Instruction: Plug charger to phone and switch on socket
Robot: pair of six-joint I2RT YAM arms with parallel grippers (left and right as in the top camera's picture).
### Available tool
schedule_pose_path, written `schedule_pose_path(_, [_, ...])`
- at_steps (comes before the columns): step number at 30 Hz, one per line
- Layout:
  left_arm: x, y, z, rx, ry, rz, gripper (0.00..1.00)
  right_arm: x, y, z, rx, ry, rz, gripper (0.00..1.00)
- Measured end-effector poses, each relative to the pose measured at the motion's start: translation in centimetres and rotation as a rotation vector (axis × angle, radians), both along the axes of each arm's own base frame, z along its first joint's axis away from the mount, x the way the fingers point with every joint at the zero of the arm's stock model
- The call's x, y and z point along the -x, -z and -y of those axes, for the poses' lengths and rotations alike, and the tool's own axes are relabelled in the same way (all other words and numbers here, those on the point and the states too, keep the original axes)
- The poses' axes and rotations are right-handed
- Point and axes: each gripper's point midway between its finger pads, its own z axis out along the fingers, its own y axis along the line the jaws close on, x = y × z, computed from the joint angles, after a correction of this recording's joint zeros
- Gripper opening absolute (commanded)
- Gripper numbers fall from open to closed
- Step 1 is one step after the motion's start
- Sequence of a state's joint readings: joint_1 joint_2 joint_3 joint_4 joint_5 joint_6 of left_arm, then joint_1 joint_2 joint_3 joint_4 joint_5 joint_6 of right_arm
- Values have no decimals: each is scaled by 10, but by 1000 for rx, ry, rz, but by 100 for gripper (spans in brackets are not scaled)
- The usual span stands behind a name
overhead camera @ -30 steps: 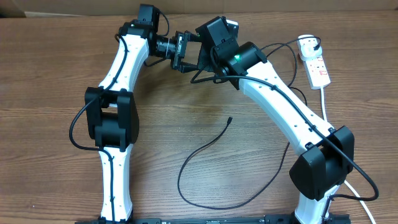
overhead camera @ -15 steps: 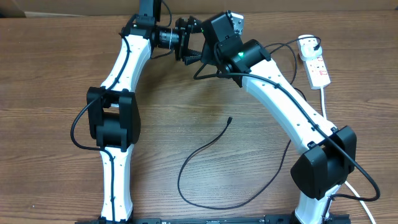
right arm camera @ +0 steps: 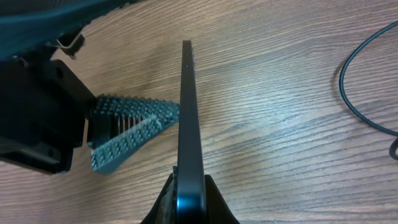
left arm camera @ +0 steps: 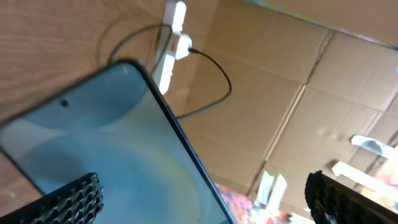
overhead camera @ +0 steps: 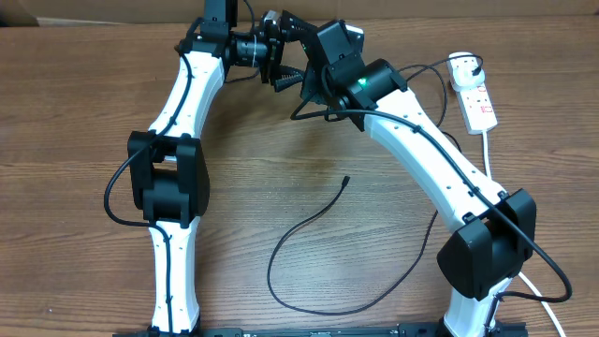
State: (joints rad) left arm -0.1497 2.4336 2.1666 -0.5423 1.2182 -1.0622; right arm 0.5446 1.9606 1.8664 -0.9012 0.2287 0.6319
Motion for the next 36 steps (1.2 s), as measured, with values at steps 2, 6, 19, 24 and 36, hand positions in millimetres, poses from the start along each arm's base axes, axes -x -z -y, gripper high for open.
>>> schedule_pose_path(2, [-3,2,-4,-16,-12,23,100,-1,0,5,-2,8,-5,4])
schedule_pose_path(6, [-13,5,-22,-37,-41,76,100,-7,-6,29,-8,56,-8,4])
schedule_pose_path(19, [0,-22,-87,-245,-105,239,95,-38,-26,73,-371,183,-54,4])
schedule_pose_path(24, [13,-66,-77,-307,-119,341,98,-44,-43,65,-597,159,-93,4])
schedule_pose_path(36, [23,-73,-52,-261,-216,45,100,-46,-69,38,-888,217,-178,4])
